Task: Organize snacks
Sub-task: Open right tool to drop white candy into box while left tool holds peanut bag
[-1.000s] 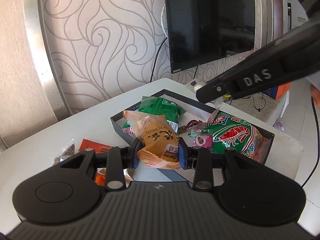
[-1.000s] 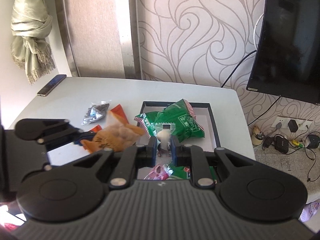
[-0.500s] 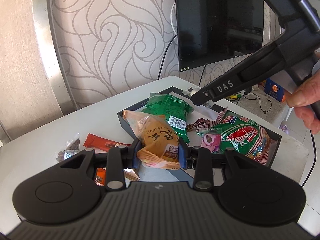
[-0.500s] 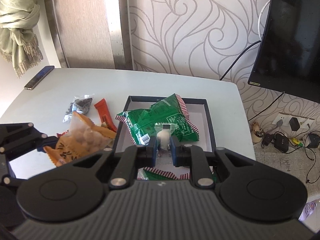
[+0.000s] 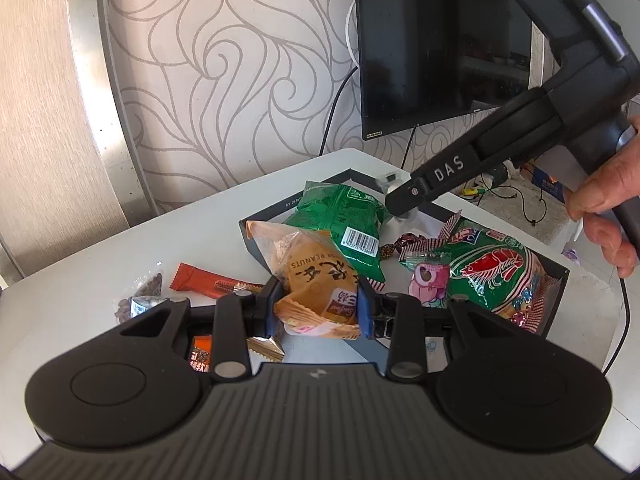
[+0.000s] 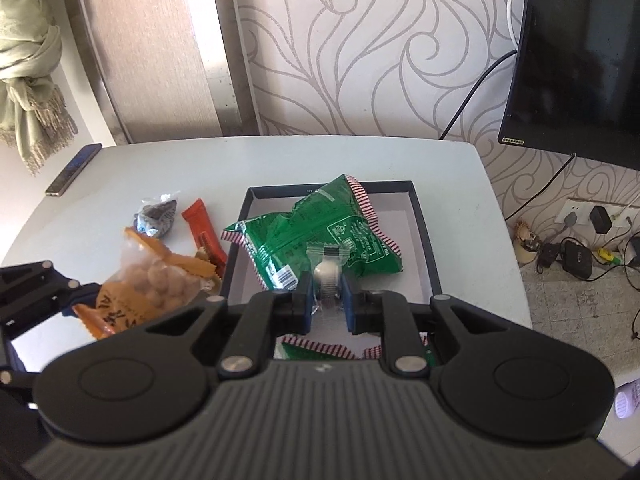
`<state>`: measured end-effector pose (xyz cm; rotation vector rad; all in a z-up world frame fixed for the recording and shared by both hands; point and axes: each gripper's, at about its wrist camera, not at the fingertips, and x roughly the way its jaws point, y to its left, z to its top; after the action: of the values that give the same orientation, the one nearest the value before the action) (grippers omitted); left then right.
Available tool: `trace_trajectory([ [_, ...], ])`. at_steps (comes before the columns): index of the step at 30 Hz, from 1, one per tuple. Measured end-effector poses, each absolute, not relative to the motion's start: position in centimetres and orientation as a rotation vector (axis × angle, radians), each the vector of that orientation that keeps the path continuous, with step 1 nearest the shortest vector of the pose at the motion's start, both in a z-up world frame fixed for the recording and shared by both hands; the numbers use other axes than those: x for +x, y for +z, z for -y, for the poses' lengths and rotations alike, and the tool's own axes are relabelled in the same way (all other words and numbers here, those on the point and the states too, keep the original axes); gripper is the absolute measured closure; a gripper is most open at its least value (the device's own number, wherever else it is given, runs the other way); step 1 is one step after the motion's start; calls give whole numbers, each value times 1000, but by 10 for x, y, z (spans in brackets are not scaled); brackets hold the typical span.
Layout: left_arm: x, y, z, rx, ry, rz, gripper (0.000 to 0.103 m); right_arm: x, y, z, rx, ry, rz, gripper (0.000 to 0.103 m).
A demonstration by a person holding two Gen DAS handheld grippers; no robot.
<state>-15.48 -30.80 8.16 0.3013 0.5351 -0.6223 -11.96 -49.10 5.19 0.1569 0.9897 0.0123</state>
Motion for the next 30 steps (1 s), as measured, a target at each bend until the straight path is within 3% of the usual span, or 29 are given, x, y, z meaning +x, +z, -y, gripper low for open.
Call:
trace_trajectory([
  [7, -157, 80, 308, 302, -639, -538, 61, -128, 62, 494, 240, 10, -959, 77],
  [30, -156, 85, 318, 304, -703, -504, 61, -193, 102, 465, 133, -23, -909, 77],
])
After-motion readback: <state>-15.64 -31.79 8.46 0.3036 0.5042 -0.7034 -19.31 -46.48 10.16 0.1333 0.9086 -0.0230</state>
